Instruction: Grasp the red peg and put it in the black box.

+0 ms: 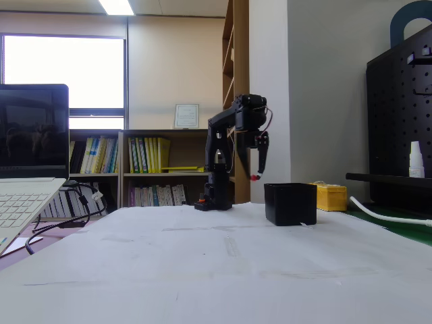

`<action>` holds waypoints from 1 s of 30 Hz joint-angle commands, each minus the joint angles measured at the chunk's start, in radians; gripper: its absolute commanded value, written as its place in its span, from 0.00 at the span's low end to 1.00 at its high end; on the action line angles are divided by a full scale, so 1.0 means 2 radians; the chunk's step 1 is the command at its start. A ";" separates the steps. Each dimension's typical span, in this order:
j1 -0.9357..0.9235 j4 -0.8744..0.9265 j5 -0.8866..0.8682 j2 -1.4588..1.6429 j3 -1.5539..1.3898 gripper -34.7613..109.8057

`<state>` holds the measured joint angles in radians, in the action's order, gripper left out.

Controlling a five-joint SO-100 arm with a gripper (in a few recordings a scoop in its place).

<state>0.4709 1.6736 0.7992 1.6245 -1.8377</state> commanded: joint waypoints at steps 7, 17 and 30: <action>0.081 0.010 -0.040 0.039 -0.084 0.24; 0.110 0.002 -0.074 0.104 -0.129 0.24; 0.122 0.033 -0.035 0.115 -0.130 0.56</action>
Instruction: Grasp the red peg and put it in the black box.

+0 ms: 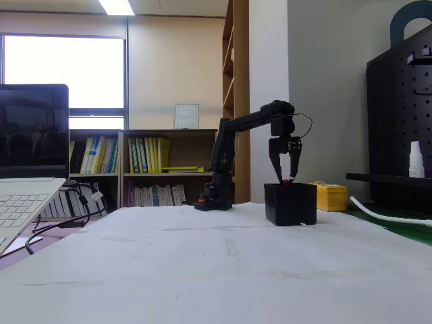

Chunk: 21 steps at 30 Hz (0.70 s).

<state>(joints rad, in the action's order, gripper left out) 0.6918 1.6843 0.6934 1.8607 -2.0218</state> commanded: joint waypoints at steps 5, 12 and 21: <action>0.009 0.031 0.017 -0.006 -0.035 0.62; 0.005 0.026 -0.002 -0.009 -0.035 0.64; -0.005 0.012 -0.002 -0.019 -0.028 0.53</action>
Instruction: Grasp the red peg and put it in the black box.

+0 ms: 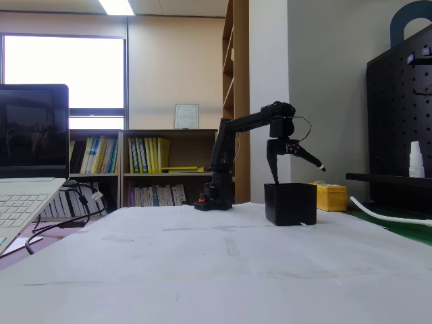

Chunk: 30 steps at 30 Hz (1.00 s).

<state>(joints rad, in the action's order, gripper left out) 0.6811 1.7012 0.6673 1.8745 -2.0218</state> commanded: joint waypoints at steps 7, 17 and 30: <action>-0.008 -0.007 -0.002 -0.041 -0.025 0.24; -0.038 -0.002 0.027 -0.080 -0.003 0.24; -0.257 -0.206 0.278 -0.352 0.299 0.24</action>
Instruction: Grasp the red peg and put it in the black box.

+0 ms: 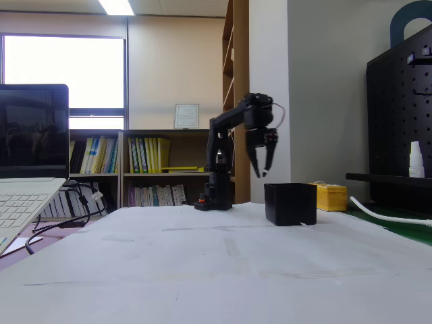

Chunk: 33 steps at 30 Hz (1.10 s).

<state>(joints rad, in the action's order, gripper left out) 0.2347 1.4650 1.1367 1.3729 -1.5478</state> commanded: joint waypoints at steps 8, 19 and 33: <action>-0.085 -0.307 0.097 -0.275 0.397 0.24; -0.080 -0.309 0.148 -0.534 0.704 0.24; -0.066 -0.140 0.173 -0.722 0.804 0.24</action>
<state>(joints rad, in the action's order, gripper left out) 0.0828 1.0262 1.4527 0.0077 -0.0215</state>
